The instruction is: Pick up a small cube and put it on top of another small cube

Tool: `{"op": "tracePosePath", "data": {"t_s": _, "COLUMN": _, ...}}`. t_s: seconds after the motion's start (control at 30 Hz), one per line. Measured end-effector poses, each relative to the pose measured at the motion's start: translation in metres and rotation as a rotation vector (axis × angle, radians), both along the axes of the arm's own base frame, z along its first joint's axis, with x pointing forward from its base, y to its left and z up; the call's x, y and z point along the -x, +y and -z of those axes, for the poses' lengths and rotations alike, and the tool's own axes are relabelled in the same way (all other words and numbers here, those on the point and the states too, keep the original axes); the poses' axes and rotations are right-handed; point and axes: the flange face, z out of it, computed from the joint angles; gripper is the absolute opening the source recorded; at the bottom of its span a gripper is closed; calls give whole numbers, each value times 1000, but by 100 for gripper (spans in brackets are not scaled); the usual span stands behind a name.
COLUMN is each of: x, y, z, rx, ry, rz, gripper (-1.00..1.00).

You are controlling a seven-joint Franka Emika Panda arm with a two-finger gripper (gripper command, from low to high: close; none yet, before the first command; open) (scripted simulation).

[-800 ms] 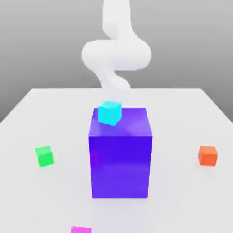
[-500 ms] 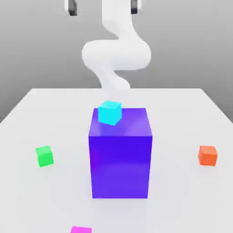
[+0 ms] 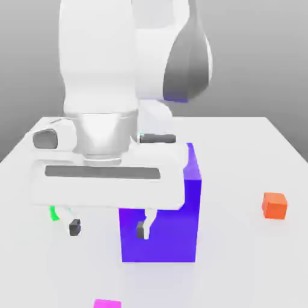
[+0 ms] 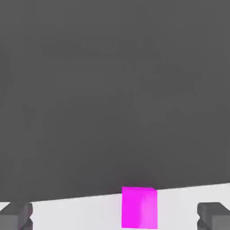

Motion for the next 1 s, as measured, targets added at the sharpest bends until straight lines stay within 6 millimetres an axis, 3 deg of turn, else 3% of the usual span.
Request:
{"op": "tracePosePath", "data": {"t_s": 0.17, "x": 8, "y": -13, "z": 91, "rx": 3, "ry": 123, "rz": 17, "gripper": 0}}
{"op": "tracePosePath", "data": {"t_s": 0.3, "x": 10, "y": -16, "z": 152, "rx": 4, "ry": 146, "rz": 20, "gripper": 0}}
{"op": "tracePosePath", "data": {"t_s": 0.33, "x": 11, "y": -16, "z": 166, "rx": 4, "ry": 147, "rz": 20, "gripper": -100}}
{"op": "tracePosePath", "data": {"t_s": 0.57, "x": 11, "y": -16, "z": 168, "rx": 4, "ry": 147, "rz": 20, "gripper": -100}}
{"op": "tracePosePath", "data": {"t_s": 0.7, "x": 11, "y": -16, "z": 120, "rx": 4, "ry": 148, "rz": 22, "gripper": -100}}
{"op": "tracePosePath", "data": {"t_s": 0.8, "x": 36, "y": -52, "z": 99, "rx": 8, "ry": 149, "rz": 173, "gripper": -100}}
{"op": "tracePosePath", "data": {"t_s": 1.0, "x": 113, "y": -128, "z": 74, "rx": 5, "ry": 147, "rz": 566, "gripper": -100}}
